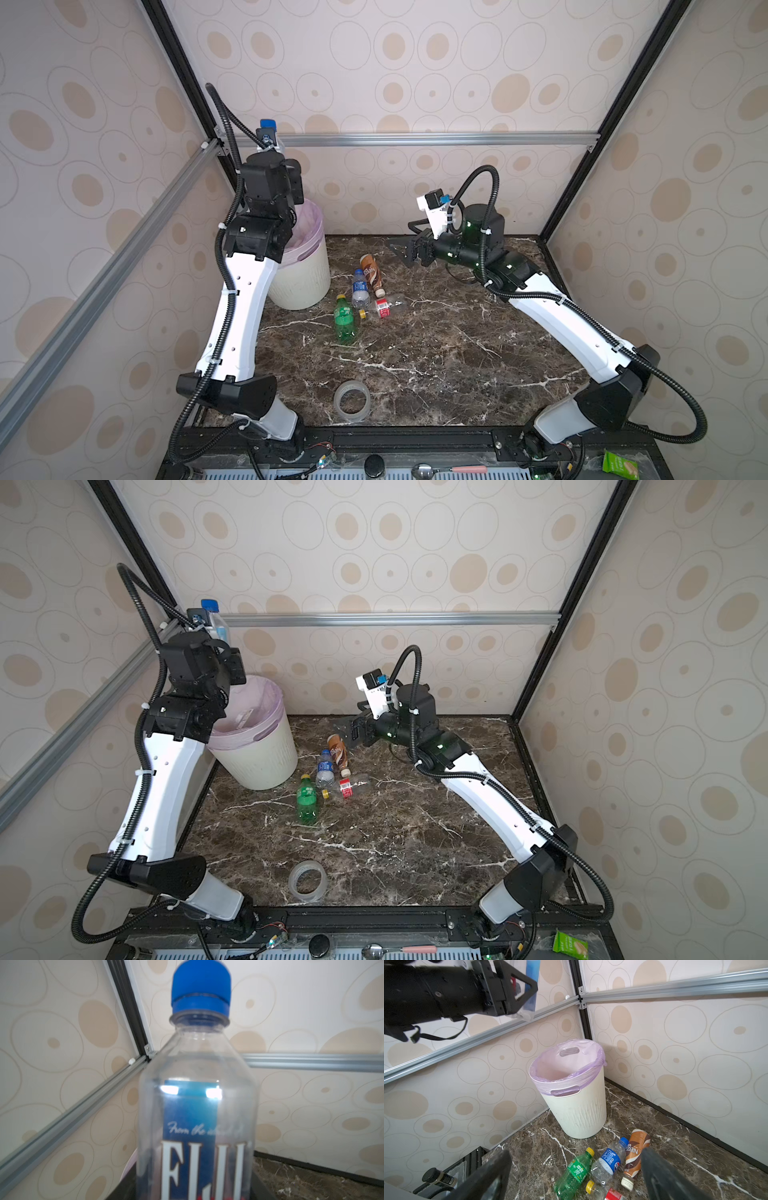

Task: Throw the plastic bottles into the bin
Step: 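Lift the Fiji bottle over the bin with left gripper, then open left gripper to drop the Fiji bottle into the bin, then lower left gripper toward the clear red-label bottle in the pile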

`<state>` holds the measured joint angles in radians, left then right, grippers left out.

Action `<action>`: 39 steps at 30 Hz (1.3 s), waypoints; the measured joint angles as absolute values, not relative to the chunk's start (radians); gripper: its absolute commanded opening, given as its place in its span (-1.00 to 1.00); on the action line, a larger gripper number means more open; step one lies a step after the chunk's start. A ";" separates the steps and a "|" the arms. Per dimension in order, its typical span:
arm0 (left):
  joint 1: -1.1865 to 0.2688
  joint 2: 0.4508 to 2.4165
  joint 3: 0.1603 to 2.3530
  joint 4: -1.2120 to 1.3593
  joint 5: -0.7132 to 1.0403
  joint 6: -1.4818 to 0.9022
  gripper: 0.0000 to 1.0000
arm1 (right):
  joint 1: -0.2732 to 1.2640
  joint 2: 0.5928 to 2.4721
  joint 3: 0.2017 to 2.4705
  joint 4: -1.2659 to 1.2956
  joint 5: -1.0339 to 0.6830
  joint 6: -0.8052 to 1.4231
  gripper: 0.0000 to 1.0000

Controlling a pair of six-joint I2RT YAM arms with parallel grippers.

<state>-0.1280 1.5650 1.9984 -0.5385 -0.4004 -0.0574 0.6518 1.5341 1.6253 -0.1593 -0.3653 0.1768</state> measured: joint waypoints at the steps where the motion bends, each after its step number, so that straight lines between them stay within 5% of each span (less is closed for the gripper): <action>1: -0.103 1.563 1.946 -0.534 -0.378 -0.077 0.43 | 0.652 1.536 1.625 -0.160 -0.364 0.177 0.99; 4: -0.065 1.573 1.821 -0.552 -0.323 -0.124 0.97 | 0.653 1.539 1.625 -0.172 -0.358 0.175 0.99; 20: -0.198 1.465 1.856 -0.525 -0.152 -0.190 0.98 | 0.636 1.563 1.568 -0.181 -0.319 0.205 1.00; 39: -0.522 1.663 1.451 -0.437 0.027 -0.115 0.98 | 0.294 1.294 1.178 -0.183 -0.337 0.380 0.99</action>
